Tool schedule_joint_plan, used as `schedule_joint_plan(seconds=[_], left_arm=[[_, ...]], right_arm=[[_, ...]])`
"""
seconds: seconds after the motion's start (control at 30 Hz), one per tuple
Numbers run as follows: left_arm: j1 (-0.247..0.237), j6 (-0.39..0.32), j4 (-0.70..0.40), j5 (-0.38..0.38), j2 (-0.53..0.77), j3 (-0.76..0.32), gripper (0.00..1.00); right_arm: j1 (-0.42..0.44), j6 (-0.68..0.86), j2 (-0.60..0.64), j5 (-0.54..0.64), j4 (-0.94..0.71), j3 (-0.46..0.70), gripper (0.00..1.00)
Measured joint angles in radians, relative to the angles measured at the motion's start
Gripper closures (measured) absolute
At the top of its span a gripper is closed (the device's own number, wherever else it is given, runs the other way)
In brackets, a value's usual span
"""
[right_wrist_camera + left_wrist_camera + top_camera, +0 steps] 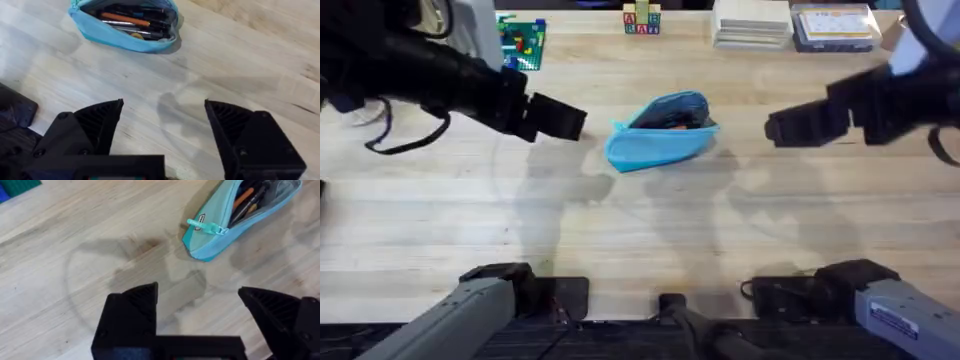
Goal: Unzip the bag, pick up the pens from the table one at a time and place them inside, then zip the bag closed.
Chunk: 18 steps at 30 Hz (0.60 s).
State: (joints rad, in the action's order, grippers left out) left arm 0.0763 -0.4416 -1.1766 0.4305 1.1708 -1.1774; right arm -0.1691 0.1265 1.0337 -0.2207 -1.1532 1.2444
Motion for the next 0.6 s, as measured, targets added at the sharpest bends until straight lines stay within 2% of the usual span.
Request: schedule_joint_plan(seconds=[0.2, 0.37, 0.47, 0.6], left_arm=[[0.103, -0.097, -0.008, 0.097, 0.000, 0.000, 0.009], [0.171, -0.180, -0.008, 0.170, 0.001, 0.000, 0.010], [0.192, -0.229, 0.001, 0.212, 0.003, 0.000, 0.008], [0.197, -0.263, 0.013, 0.240, 0.024, 0.000, 0.008]], right_arm=[[-0.144, -0.002, 0.113, 0.100, -0.002, 0.077, 0.005], [-0.277, -0.030, 0.204, 0.190, -0.003, 0.130, 0.005], [-0.337, -0.038, 0.252, 0.213, 0.001, 0.155, 0.005], [-0.381, -0.045, 0.297, 0.228, 0.000, 0.161, 0.005]])
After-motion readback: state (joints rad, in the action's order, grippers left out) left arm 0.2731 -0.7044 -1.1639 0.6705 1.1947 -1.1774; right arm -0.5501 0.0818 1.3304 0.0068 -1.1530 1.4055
